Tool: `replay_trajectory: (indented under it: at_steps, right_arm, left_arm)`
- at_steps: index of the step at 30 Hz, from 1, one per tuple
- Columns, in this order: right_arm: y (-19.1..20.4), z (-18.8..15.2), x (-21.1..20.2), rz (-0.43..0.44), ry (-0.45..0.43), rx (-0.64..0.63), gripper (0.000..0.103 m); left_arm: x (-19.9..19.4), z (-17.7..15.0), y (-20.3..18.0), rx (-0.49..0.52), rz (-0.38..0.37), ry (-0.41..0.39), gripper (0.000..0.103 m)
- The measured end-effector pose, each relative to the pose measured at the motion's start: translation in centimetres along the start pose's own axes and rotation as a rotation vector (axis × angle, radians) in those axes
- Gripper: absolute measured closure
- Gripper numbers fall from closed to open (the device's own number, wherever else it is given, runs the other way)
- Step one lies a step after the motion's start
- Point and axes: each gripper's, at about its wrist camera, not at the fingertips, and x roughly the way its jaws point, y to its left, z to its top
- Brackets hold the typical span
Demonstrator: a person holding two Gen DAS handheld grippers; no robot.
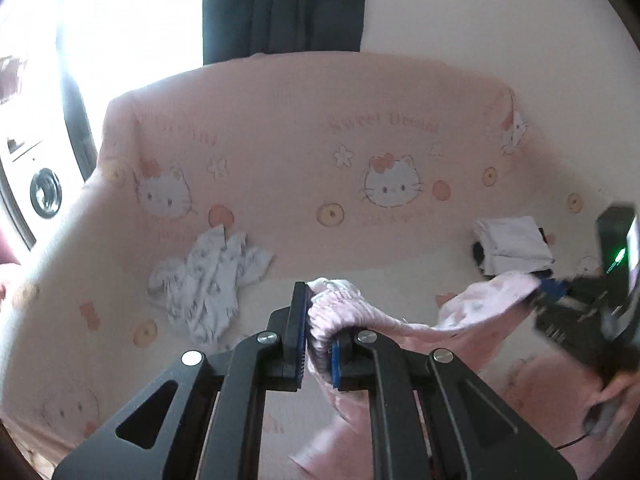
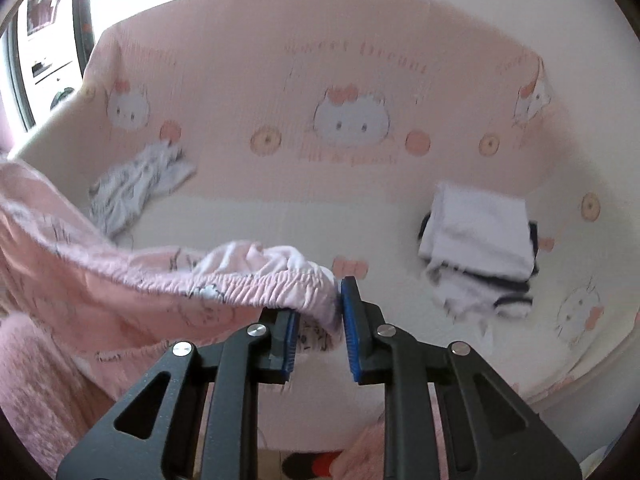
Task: Fold clothes
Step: 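Grasp the waistband's other end with the right gripper, then lift the pink pants by the waistband with both grippers, spreading them apart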
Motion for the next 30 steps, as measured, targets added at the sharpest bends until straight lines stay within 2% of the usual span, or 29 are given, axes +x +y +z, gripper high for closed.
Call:
replay_trajectory:
  at_steps: [3, 7, 10, 13, 15, 18, 21, 22, 24, 25, 27, 30]
  right_arm:
    - [-0.8, 4.2, -2.0, -0.005, -0.076, 0.011, 0.091]
    - [-1.5, 9.3, -5.1, -0.017, -0.184, 0.017, 0.091]
    - [-1.2, 10.6, -8.2, -0.023, -0.257, 0.014, 0.091]
    - [-1.0, 8.3, -8.6, -0.040, -0.253, 0.037, 0.091]
    - [-0.8, 5.2, -7.5, -0.061, -0.216, 0.052, 0.091]
    - [0.4, -2.1, -1.7, -0.056, -0.005, 0.037, 0.091]
    - [1.9, -8.7, 4.4, -0.010, 0.253, -0.001, 0.090]
    - [2.5, -10.4, 5.7, -0.001, 0.318, -0.021, 0.085]
    - [3.5, -12.1, 6.5, 0.026, 0.371, -0.065, 0.078]
    - [4.0, -12.3, 6.5, 0.046, 0.373, -0.090, 0.070]
    - [5.1, -12.1, 5.8, 0.098, 0.332, -0.148, 0.061]
    - [7.9, -11.8, 4.8, 0.199, 0.282, -0.248, 0.050]
  left_arm:
    - [0.3, 4.1, 0.5, -0.026, 0.004, -0.022, 0.095]
    - [-3.7, 9.7, 1.2, -0.030, -0.048, -0.168, 0.096]
    - [-5.7, 10.7, 0.7, 0.010, -0.034, -0.178, 0.095]
    - [-4.4, 7.5, 1.0, -0.014, -0.017, -0.099, 0.095]
    - [-1.9, 3.1, 1.8, -0.067, -0.040, 0.005, 0.095]
    - [4.0, -6.5, 2.3, -0.166, -0.072, 0.288, 0.095]
    - [7.9, -13.0, 2.0, -0.198, -0.062, 0.456, 0.095]
    - [8.6, -14.5, 1.9, -0.200, -0.049, 0.483, 0.095]
    - [8.4, -15.9, 2.2, -0.213, -0.051, 0.467, 0.095]
    - [8.1, -16.2, 2.4, -0.219, -0.059, 0.446, 0.095]
    - [7.3, -16.4, 2.6, -0.226, -0.100, 0.401, 0.095]
    - [7.2, -16.4, 2.8, -0.216, -0.151, 0.378, 0.095]
